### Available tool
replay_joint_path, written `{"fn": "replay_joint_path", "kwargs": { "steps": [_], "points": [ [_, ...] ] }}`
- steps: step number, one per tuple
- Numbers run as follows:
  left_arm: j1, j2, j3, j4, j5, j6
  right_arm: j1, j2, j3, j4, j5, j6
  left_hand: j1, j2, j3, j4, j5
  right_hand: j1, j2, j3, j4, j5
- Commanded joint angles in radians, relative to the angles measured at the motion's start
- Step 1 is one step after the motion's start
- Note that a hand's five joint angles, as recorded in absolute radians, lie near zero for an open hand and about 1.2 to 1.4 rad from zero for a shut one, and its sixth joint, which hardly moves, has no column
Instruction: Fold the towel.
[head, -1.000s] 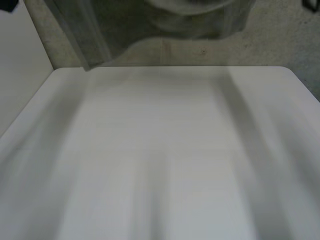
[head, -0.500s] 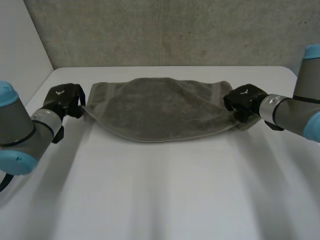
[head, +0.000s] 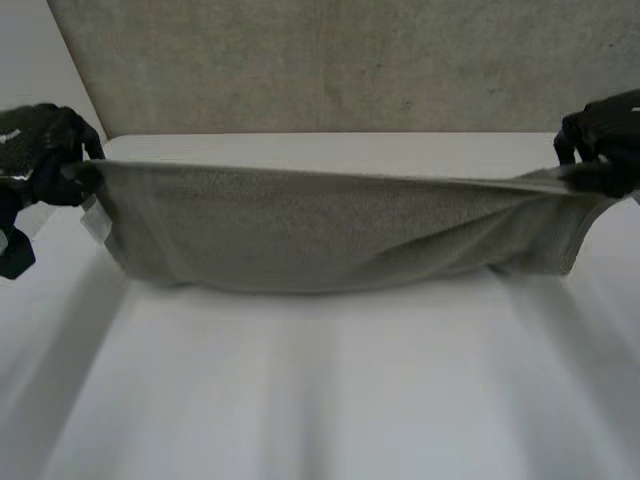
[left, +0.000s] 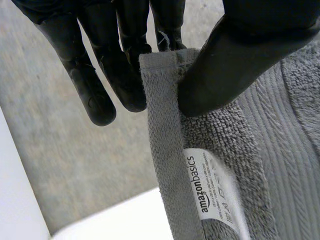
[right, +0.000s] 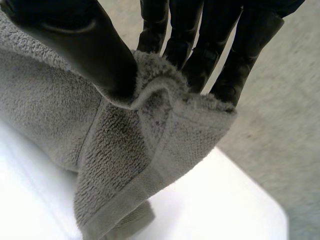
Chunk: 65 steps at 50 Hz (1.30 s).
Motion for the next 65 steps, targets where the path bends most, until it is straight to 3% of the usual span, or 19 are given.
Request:
{"fn": "replay_joint_path", "kwargs": {
  "steps": [1,6,13,19,20,21,22,23,24,25,27,37,40,42,45,50,59,65],
  "points": [
    [-0.07,-0.23,0.095,0.0,-0.006,0.004,0.022,0.231,-0.07,0.002,0.021,-0.059,0.11,0.044,0.045,0.031,0.073,0.07,0.057,0.053,0.057,0.042],
    [-0.145,-0.392,0.214,-0.001,-0.052,0.012,0.105,0.393,-0.186,0.01,0.059,-0.079,0.11,0.044,0.045,0.031,0.073,0.07,0.057,0.053,0.057,0.042],
    [-0.173,-0.636,0.456,-0.038,-0.192,0.056,0.14,0.625,-0.419,0.01,0.096,-0.041,0.11,0.044,0.045,0.031,0.073,0.07,0.057,0.053,0.057,0.042],
    [-0.201,-0.746,0.587,-0.092,-0.24,0.096,0.19,0.754,-0.584,0.002,0.133,-0.004,0.11,0.044,0.045,0.031,0.073,0.07,0.057,0.053,0.057,0.042],
    [-0.205,-0.774,0.624,-0.107,-0.247,0.098,0.203,0.8,-0.645,0.001,0.151,-0.002,-0.07,-0.136,-0.135,-0.148,-0.107,0.07,0.057,0.053,0.057,0.042],
    [-0.21,-0.797,0.653,-0.122,-0.252,0.099,0.212,0.843,-0.711,0.002,0.177,-0.001,-0.386,-0.452,-0.451,-0.464,-0.423,-0.347,-0.36,-0.365,-0.36,-0.375],
    [-0.21,-0.798,0.653,-0.122,-0.252,0.099,0.213,0.843,-0.711,0.002,0.177,-0.001,-0.389,-0.455,-0.454,-0.467,-0.426,-0.351,-0.365,-0.369,-0.365,-0.379],
    [-0.217,-0.813,0.678,-0.136,-0.256,0.101,0.223,0.878,-0.771,0.002,0.209,-0.001,-0.581,-0.647,-0.646,-0.659,-0.618,-0.822,-0.835,-0.84,-0.835,-0.85],
    [-0.227,-0.824,0.699,-0.145,-0.261,0.099,0.232,0.904,-0.824,0.004,0.245,0.002,-0.711,-0.776,-0.775,-0.789,-0.748,-1.152,-1.165,-1.169,-1.165,-1.179],
    [-0.227,-0.824,0.699,-0.145,-0.261,0.099,0.232,0.905,-0.825,0.004,0.245,0.002,-0.712,-0.778,-0.777,-0.79,-0.749,-1.152,-1.165,-1.169,-1.165,-1.179],
    [-0.242,-0.827,0.724,-0.158,-0.279,0.099,0.24,0.926,-0.898,0.005,0.292,0.011,-0.967,-1.032,-1.031,-1.045,-1.003,-1.152,-1.165,-1.169,-1.165,-1.179],
    [-0.245,-0.75,0.662,-0.165,-0.299,0.104,0.237,0.852,-0.903,0.01,0.28,0.148,-0.994,-1.059,-1.059,-1.072,-1.031,-1.152,-1.165,-1.169,-1.165,-1.179],
    [-0.242,-0.703,0.6,-0.162,-0.298,0.105,0.229,0.776,-0.813,0.024,0.228,0.154,-0.988,-1.054,-1.053,-1.066,-1.025,-1.152,-1.165,-1.169,-1.165,-1.179],
    [-0.241,-0.654,0.532,-0.161,-0.298,0.105,0.223,0.645,-0.663,0.03,0.182,0.148,-0.982,-1.048,-1.047,-1.06,-1.019,-1.152,-1.165,-1.169,-1.165,-1.179],
    [-0.239,-0.629,0.494,-0.159,-0.295,0.105,0.223,0.575,-0.573,0.016,0.173,0.148,-0.979,-1.045,-1.044,-1.057,-1.016,-1.152,-1.165,-1.169,-1.165,-1.179],
    [-0.236,-0.551,0.354,-0.153,-0.289,0.15,0.225,0.356,-0.227,-0.112,0.182,0.142,-0.976,-1.042,-1.041,-1.055,-1.013,-1.152,-1.165,-1.169,-1.165,-1.179],
    [-0.242,-0.488,0.207,-0.072,-0.286,0.286,0.185,0.22,0.114,-0.225,0.194,0.076,-0.97,-1.036,-1.035,-1.049,-1.007,-1.152,-1.165,-1.169,-1.165,-1.179],
    [-0.248,-0.502,0.138,0.019,-0.287,0.355,0.147,0.201,0.313,-0.333,0.26,-0.044,-0.941,-1.007,-1.006,-1.019,-0.978,-1.152,-1.165,-1.169,-1.165,-1.179]
  ]
}}
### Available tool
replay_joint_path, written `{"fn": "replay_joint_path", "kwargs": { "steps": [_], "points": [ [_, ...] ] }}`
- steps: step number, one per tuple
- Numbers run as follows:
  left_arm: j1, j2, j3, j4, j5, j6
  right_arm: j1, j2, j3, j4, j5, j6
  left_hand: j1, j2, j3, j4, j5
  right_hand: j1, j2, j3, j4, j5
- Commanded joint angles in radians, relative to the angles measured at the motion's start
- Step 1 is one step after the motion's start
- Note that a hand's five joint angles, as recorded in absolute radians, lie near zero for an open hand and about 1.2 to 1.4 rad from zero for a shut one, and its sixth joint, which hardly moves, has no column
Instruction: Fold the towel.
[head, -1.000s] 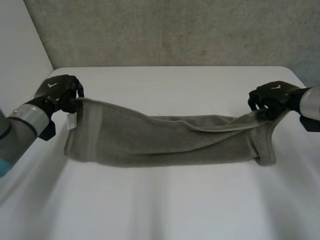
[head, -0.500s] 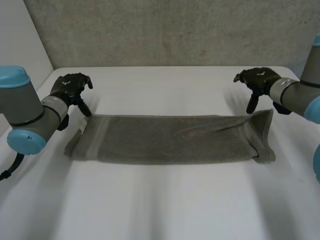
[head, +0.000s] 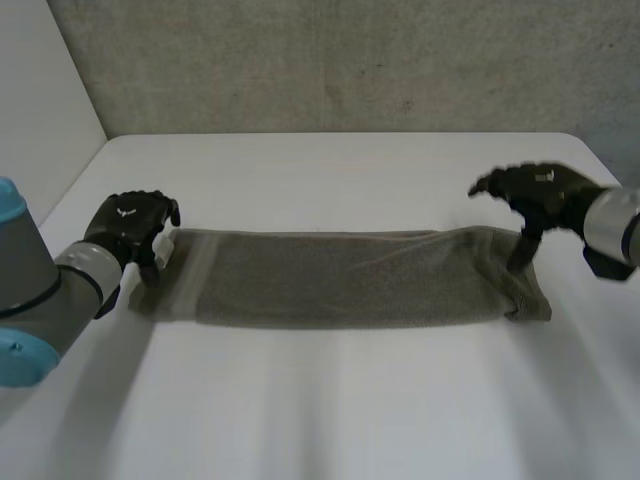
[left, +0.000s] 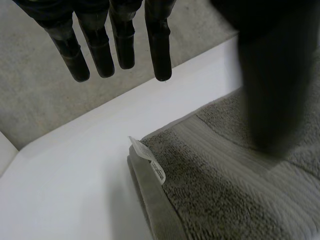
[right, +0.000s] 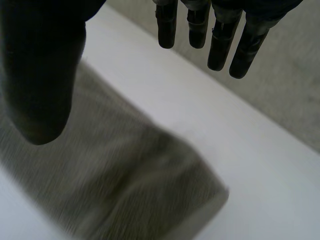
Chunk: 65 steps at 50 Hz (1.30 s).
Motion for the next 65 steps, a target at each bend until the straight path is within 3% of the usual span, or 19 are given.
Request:
{"fn": "replay_joint_path", "kwargs": {
  "steps": [1,12,34,36,45,47,48,49,59,65],
  "points": [
    [-0.009,-0.015,-0.086,0.117,-0.001,0.101,-0.054,-0.022,0.247,-0.155,0.078,-0.126,0.005,0.002,0.003,0.003,0.028,-0.059,-0.07,-0.07,-0.076,-0.062],
    [-0.005,-0.151,-0.067,0.221,-0.009,0.228,-0.081,0.015,0.355,-0.334,0.084,-0.12,0.011,0.008,0.009,0.009,0.033,0.06,0.048,0.049,0.042,0.056],
    [-0.004,-0.213,-0.033,0.255,-0.016,0.23,-0.079,0.072,0.346,-0.403,0.058,-0.001,0.008,0.005,0.006,0.006,0.031,0.436,0.424,0.424,0.418,0.432],
    [-0.004,-0.201,-0.037,0.254,-0.016,0.228,-0.079,0.09,0.335,-0.404,0.058,0.0,0.008,0.005,0.006,0.006,0.031,0.568,0.556,0.556,0.55,0.564],
    [0.005,-0.112,-0.071,0.243,-0.018,0.204,-0.079,0.15,0.311,-0.398,0.072,-0.015,0.008,0.005,0.006,0.006,0.031,0.606,0.595,0.595,0.589,0.603],
    [0.008,-0.075,-0.088,0.243,-0.016,0.187,-0.087,0.136,0.309,-0.397,0.075,-0.015,0.005,0.002,0.003,0.003,0.028,0.963,0.951,0.951,0.945,0.959],
    [0.008,-0.075,-0.088,0.243,-0.016,0.187,-0.087,0.136,0.309,-0.397,0.075,-0.015,0.005,0.002,0.003,0.003,0.028,0.965,0.953,0.953,0.947,0.961],
    [0.008,-0.06,-0.093,0.241,-0.016,0.175,-0.097,0.123,0.308,-0.394,0.076,-0.017,0.005,0.002,0.003,0.003,0.028,1.148,1.136,1.136,1.13,1.144],
    [0.01,0.0,-0.105,0.214,-0.012,0.107,-0.251,0.03,0.271,-0.366,0.078,-0.063,-0.003,-0.007,-0.005,-0.005,0.019,1.163,1.151,1.152,1.145,1.159],
    [0.008,0.06,-0.094,0.172,-0.01,0.078,-0.289,0.004,0.112,-0.254,0.096,-0.172,-0.012,-0.016,-0.014,-0.014,0.01,1.163,1.151,1.152,1.145,1.159]
  ]
}}
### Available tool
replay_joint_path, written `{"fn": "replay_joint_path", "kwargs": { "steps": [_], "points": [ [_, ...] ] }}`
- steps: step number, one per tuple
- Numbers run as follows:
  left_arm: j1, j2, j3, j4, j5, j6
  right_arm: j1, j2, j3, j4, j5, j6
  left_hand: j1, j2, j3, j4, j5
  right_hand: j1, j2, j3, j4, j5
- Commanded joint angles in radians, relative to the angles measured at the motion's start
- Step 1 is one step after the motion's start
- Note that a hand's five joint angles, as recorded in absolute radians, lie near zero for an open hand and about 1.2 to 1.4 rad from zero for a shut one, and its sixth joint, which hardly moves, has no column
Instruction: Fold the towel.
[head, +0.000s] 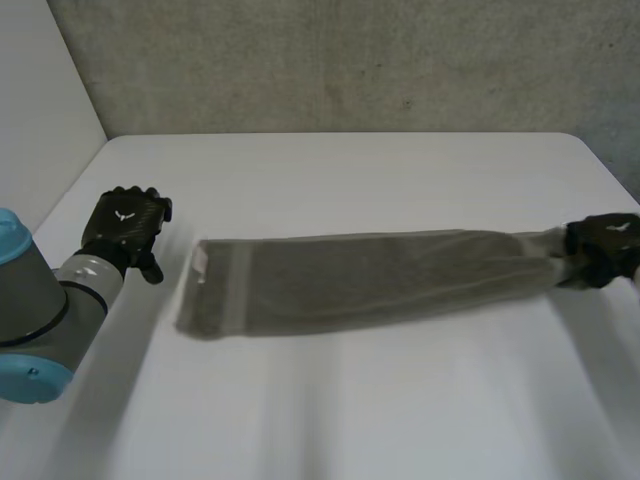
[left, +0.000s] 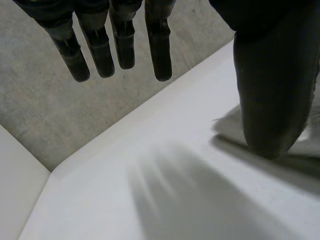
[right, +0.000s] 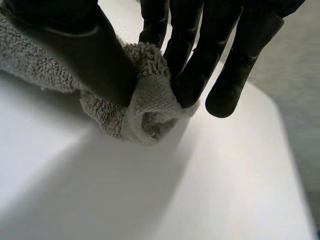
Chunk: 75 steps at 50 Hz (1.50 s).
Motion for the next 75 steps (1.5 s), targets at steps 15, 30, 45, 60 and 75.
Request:
{"fn": "replay_joint_path", "kwargs": {
  "steps": [15,30,45,60,75],
  "points": [
    [-0.002,0.184,0.042,-0.061,-0.001,-0.166,0.85,0.148,-0.499,0.194,0.071,0.069,-0.025,-0.027,-0.026,-0.026,-0.028,0.101,0.08,0.087,0.06,0.083],
    [-0.043,0.169,-0.004,-0.067,0.006,-0.166,0.856,0.201,-0.384,0.162,0.246,0.031,-0.04,-0.042,-0.041,-0.041,-0.042,-1.121,-1.142,-1.135,-1.162,-1.139],
    [-0.316,0.109,-0.024,-0.072,0.016,-0.166,0.621,-0.004,0.091,-0.033,0.155,0.034,-0.008,-0.01,-0.009,-0.009,-0.01,-1.058,-1.079,-1.072,-1.099,-1.076],
    [-0.44,-0.03,0.066,-0.072,0.013,-0.17,0.582,-0.004,0.158,-0.125,0.139,0.037,0.007,0.005,0.006,0.006,0.005,-1.052,-1.073,-1.066,-1.093,-1.07],
    [-0.407,-0.233,0.213,-0.082,-0.075,-0.163,0.584,-0.008,0.184,-0.16,0.137,0.038,0.016,0.014,0.015,0.015,0.014,-1.011,-1.032,-1.025,-1.052,-1.029]
  ]
}}
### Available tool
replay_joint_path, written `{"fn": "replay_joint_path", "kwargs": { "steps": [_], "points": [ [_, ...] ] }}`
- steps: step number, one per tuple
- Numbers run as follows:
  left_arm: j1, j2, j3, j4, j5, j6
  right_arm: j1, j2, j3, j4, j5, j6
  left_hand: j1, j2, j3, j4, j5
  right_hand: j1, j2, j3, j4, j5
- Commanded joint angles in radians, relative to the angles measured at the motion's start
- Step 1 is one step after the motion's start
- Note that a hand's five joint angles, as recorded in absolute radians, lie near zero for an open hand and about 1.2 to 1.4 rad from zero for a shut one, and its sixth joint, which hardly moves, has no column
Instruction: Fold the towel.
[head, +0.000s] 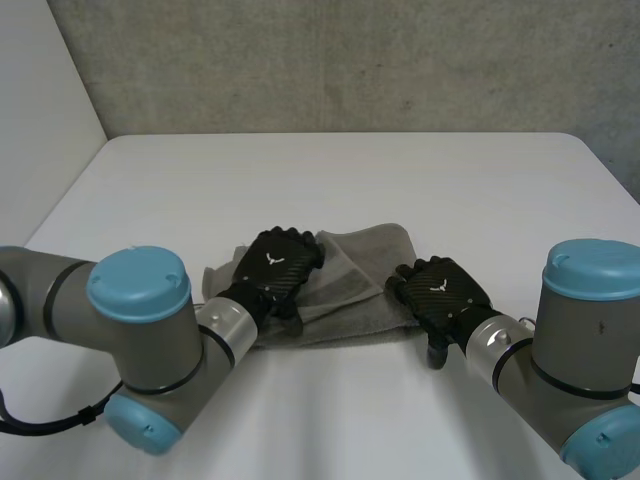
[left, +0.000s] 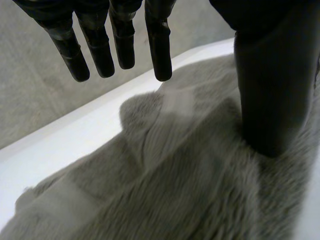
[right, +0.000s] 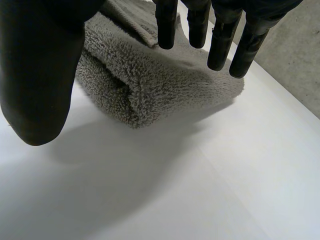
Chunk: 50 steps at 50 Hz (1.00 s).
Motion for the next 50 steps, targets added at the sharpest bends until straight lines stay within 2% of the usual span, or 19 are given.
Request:
{"fn": "replay_joint_path", "kwargs": {
  "steps": [1,3,5,6,8,10,19,24,28,38,39,41,42,43,44,50],
  "points": [
    [0.026,-0.079,0.07,-0.024,-0.075,0.013,0.001,-0.002,0.009,-0.021,0.0,0.006,0.028,0.023,0.025,0.025,0.022,0.059,0.062,0.063,0.057,0.07],
    [0.035,-0.076,0.073,-0.024,-0.107,0.016,0.001,-0.007,0.014,-0.029,0.001,0.009,0.063,0.059,0.06,0.06,0.057,0.071,0.074,0.075,0.069,0.082],
    [0.101,-0.034,0.072,-0.019,-0.21,0.014,0.003,-0.023,0.021,-0.048,0.001,0.017,0.081,0.076,0.078,0.078,0.075,0.101,0.103,0.104,0.099,0.111],
    [0.101,-0.033,0.072,-0.019,-0.21,0.014,0.003,-0.023,0.021,-0.048,0.001,0.017,0.081,0.076,0.078,0.078,0.075,0.101,0.103,0.104,0.099,0.111],
    [0.147,0.016,0.059,-0.012,-0.285,0.008,0.003,-0.034,0.023,-0.067,0.001,0.036,0.087,0.082,0.083,0.084,0.081,0.136,0.138,0.139,0.134,0.146],
    [0.156,0.023,0.059,-0.007,-0.296,0.007,0.003,-0.034,0.023,-0.074,0.0,0.05,0.087,0.082,0.083,0.084,0.081,0.156,0.159,0.16,0.154,0.167],
    [0.152,0.002,0.019,-0.015,-0.296,0.013,0.004,-0.016,0.006,-0.104,-0.009,0.084,0.081,0.076,0.078,0.078,0.075,0.321,0.324,0.324,0.319,0.332],
    [0.09,0.025,-0.001,-0.016,-0.29,0.011,0.009,0.036,-0.022,-0.114,-0.014,0.09,0.069,0.065,0.066,0.066,0.063,0.4,0.402,0.403,0.398,0.41],
    [0.08,0.055,-0.007,-0.016,-0.29,0.008,0.007,0.055,-0.028,-0.114,-0.019,0.087,0.069,0.064,0.066,0.066,0.063,0.447,0.45,0.45,0.445,0.458],
    [0.081,0.088,-0.025,-0.011,-0.287,0.011,-0.003,0.084,-0.045,-0.107,-0.014,0.089,0.087,0.082,0.083,0.084,0.081,0.4,0.403,0.404,0.398,0.411],
    [0.081,0.086,-0.025,-0.011,-0.285,0.011,-0.003,0.084,-0.043,-0.105,-0.019,0.089,0.095,0.091,0.092,0.092,0.089,0.499,0.502,0.503,0.497,0.51],
    [0.084,0.085,-0.027,-0.011,-0.281,0.011,-0.005,0.085,-0.042,-0.107,-0.02,0.084,0.092,0.088,0.089,0.09,0.087,0.936,0.938,0.939,0.934,0.946],
    [0.084,0.085,-0.027,-0.011,-0.281,0.011,-0.005,0.086,-0.042,-0.107,-0.02,0.084,0.092,0.088,0.089,0.09,0.087,0.937,0.94,0.941,0.936,0.948],
    [0.089,0.086,-0.028,-0.014,-0.276,0.011,-0.006,0.089,-0.045,-0.104,-0.014,0.084,0.092,0.088,0.089,0.09,0.087,1.091,1.094,1.095,1.09,1.102],
    [0.092,0.091,-0.028,-0.016,-0.273,0.011,-0.008,0.09,-0.043,-0.098,-0.009,0.081,0.092,0.088,0.089,0.09,0.087,1.147,1.15,1.151,1.145,1.158],
    [0.095,0.108,-0.03,-0.018,-0.262,0.01,-0.048,0.073,-0.026,-0.033,-0.005,0.07,0.09,0.085,0.086,0.087,0.084,1.148,1.15,1.151,1.146,1.158]
  ]
}}
